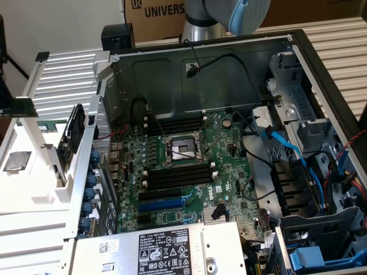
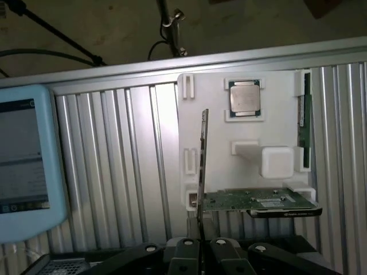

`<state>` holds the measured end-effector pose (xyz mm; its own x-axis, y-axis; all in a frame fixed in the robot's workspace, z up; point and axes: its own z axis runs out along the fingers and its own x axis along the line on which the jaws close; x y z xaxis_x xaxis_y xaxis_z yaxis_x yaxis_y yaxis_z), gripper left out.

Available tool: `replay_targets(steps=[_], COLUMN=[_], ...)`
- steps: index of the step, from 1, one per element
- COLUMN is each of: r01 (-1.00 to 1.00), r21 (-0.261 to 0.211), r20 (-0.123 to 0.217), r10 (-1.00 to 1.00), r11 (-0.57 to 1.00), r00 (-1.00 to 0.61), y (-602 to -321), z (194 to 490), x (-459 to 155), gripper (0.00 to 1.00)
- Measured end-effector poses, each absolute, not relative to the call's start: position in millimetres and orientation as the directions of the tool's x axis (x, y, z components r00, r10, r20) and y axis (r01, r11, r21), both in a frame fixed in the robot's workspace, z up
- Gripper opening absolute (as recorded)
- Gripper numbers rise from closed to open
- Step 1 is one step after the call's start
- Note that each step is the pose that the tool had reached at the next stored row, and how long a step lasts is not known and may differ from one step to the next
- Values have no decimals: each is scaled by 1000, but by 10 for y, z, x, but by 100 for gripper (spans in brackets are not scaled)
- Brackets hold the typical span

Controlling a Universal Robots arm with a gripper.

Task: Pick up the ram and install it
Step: 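Pick up the ram and move it above insertion slot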

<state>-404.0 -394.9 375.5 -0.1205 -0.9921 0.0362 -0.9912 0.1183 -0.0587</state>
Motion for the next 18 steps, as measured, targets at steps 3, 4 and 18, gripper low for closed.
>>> replay_targets(steps=[3, 4, 18], r01=[-991, -991, -996], r21=[-59, -59, -57], r20=[36, 36, 16], r10=[-992, -992, -998], r11=[118, 117, 66], r00=[-120, -119, -67], y=[-3923, -3923, -3940], z=[3864, 3909, 4143], x=[-3974, -3966, -3514], gripper=[13, 13, 13])
